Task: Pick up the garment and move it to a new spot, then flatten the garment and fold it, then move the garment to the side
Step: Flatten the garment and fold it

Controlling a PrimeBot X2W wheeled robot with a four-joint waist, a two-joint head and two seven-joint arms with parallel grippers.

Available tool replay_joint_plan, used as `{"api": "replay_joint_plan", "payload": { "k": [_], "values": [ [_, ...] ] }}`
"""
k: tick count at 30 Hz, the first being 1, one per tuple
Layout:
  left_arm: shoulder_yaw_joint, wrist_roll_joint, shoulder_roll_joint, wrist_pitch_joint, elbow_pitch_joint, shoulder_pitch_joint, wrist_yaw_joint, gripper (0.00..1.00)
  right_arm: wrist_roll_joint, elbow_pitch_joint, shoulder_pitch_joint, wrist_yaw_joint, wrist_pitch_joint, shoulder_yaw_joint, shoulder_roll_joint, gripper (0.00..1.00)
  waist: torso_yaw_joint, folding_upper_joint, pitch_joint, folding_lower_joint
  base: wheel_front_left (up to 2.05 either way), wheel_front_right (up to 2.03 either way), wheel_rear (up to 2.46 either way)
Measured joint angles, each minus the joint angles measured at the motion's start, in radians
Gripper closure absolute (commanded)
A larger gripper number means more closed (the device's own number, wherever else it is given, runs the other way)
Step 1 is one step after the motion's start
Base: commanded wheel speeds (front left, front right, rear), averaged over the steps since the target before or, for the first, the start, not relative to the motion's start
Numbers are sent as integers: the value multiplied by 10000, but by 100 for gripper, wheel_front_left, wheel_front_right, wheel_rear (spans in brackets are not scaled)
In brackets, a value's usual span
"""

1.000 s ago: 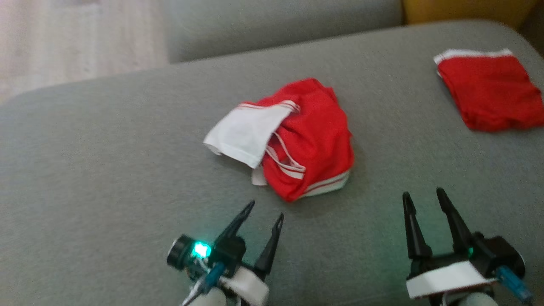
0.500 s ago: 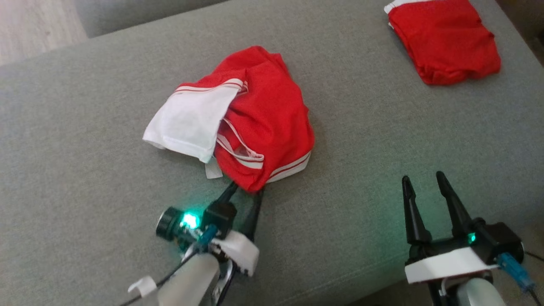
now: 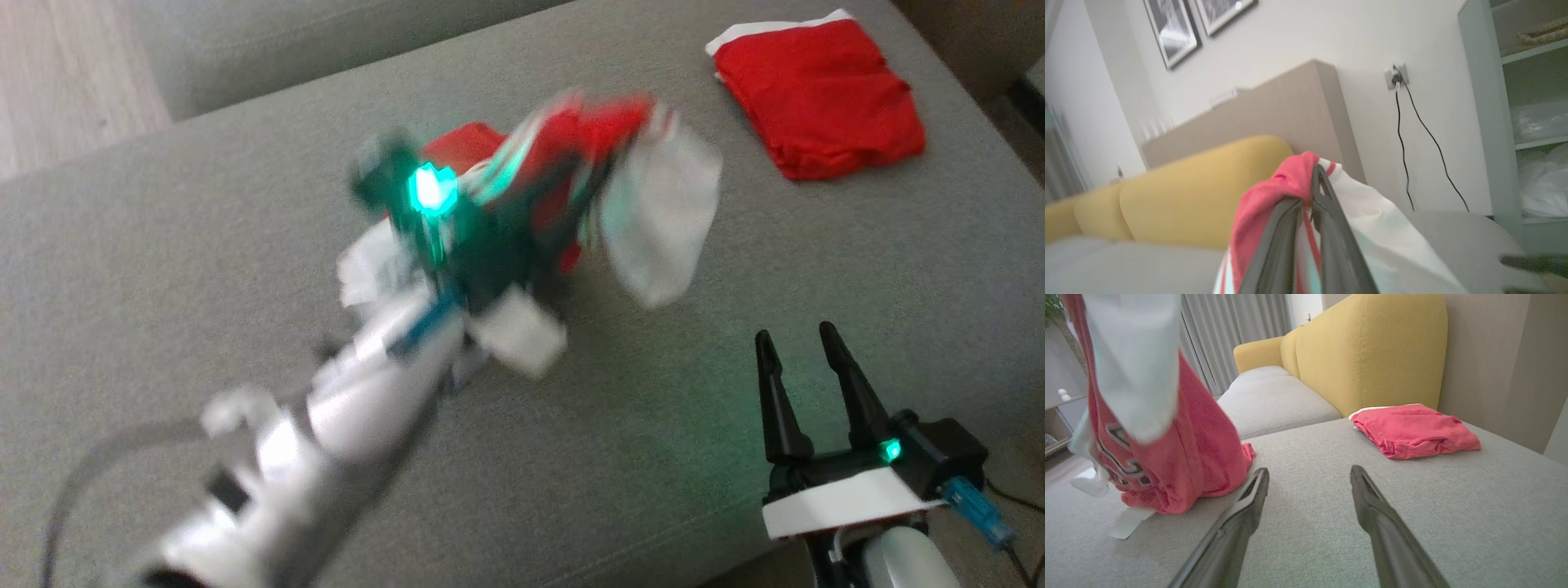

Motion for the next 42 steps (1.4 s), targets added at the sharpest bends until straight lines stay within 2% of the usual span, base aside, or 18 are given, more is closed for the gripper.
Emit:
{"api": "replay_joint_plan", "payload": {
  "k": [4,8,12,16,17,20,21,22,26,30,34,37,42],
  "values": [
    [665,171,130,-36,33,-2496,-259,100,242,69,7,0,0,98,0,0,-234,0,-309,0,0,0,0],
    [1429,148,188,-40,671,-4614,-305,100,380,119,103,0,0,10,-4,0,-247,0,-549,-1,0,0,0],
    [1973,81,257,-69,1189,-5350,-347,100,493,148,260,0,0,-90,-4,0,1,0,-590,0,0,0,0],
    [2566,-709,596,-67,1937,-4240,-303,100,497,119,297,0,0,-316,-4,0,446,0,-636,0,0,0,0],
    [2700,-1269,798,2,2397,-2895,-314,100,495,82,407,0,0,-441,-2,0,700,0,-643,1,0,0,0],
    [3032,-2337,989,249,3120,-520,-357,100,489,82,491,0,0,-635,-6,0,1105,0,-594,1,0,0,0],
    [3198,-2577,1053,247,3329,175,-355,46,477,82,483,0,0,-623,-2,0,1229,0,-557,1,0,0,0],
    [3354,-2757,1137,240,3498,746,-334,0,458,82,479,0,0,-598,-2,0,1340,0,-512,1,0,0,0],
    [4389,-3162,1373,56,3549,1778,278,0,385,82,390,0,0,-583,-2,0,1630,0,-285,2,0,0,0],
    [5135,-3009,1256,10,2293,2423,545,0,326,90,382,0,0,-650,0,0,1872,0,-203,2,0,0,0],
    [5148,-2056,1175,4,1471,4048,836,0,311,98,381,0,0,-744,0,0,2021,0,-215,1,0,0,0],
    [5018,-1308,1214,4,1072,4961,876,0,311,98,384,0,0,-798,-2,0,2135,0,-206,1,0,0,0],
    [4123,280,1756,4,527,4701,878,0,311,94,383,0,0,-771,0,0,2246,0,-65,1,0,0,0]
  ]
}}
